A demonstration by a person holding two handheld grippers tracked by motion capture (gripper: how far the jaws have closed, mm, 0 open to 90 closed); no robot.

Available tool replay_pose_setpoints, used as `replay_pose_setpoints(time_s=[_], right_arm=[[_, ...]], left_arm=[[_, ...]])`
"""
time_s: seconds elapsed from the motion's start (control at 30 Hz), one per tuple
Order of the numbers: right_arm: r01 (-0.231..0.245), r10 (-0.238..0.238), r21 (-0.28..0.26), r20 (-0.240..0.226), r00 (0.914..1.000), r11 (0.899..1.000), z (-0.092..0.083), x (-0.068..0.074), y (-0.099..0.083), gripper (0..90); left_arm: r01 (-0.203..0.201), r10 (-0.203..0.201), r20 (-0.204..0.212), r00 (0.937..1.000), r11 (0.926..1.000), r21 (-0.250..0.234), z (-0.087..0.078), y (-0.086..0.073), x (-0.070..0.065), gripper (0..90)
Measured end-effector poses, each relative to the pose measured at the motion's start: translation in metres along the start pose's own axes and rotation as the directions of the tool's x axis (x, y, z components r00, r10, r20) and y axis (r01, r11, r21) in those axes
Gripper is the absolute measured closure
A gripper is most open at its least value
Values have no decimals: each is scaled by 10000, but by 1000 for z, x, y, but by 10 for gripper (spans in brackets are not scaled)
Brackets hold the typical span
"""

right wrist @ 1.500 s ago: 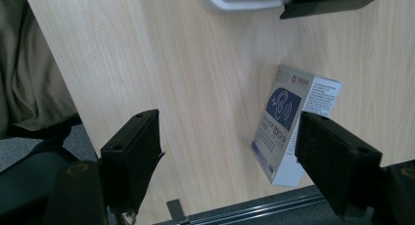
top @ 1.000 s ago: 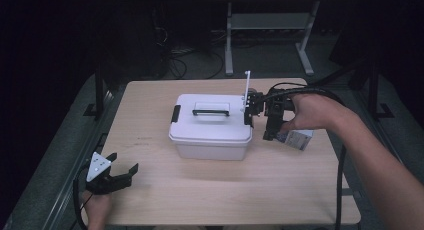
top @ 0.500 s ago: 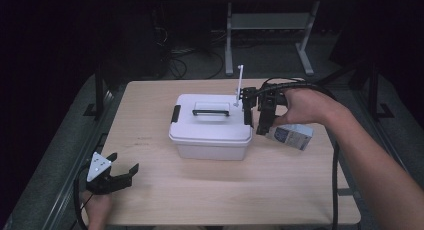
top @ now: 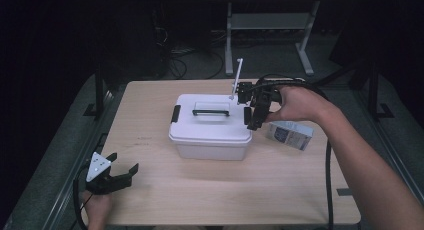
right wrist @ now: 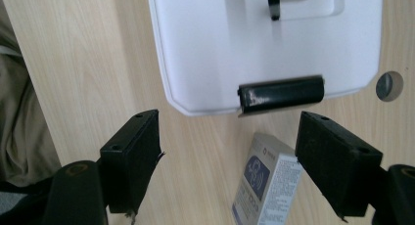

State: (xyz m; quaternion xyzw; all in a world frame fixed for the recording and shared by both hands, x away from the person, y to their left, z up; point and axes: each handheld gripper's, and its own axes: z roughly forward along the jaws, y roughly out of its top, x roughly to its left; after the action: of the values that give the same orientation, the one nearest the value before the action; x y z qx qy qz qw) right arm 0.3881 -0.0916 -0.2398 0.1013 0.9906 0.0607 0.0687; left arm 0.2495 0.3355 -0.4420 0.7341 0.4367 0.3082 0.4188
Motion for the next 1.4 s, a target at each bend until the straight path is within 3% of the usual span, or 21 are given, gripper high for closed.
replay_pose_setpoints(time_s=[0.63, 1.03, 1.1, 1.4], right_arm=[[-173, 156, -977, -184, 9997, 9951, 19, -8, 16, 210], [-334, 325, -1912, -75, 9994, 9810, 24, -13, 24, 180], [-370, 322, -2113, -259, 9991, 9767, 25, -13, 25, 189], [-492, 412, -2360, -389, 9984, 9705, 34, -14, 28, 205]], left_arm=[[86, -86, 11, 10000, 9999, -51, 0, 0, 0, 137], [62, -62, -7, 10000, 10000, -51, 0, 0, 0, 137], [108, -108, -15, 9999, 9999, -84, 0, -1, 0, 137], [59, -59, -10, 10000, 10000, -8, 1, -1, 0, 137]])
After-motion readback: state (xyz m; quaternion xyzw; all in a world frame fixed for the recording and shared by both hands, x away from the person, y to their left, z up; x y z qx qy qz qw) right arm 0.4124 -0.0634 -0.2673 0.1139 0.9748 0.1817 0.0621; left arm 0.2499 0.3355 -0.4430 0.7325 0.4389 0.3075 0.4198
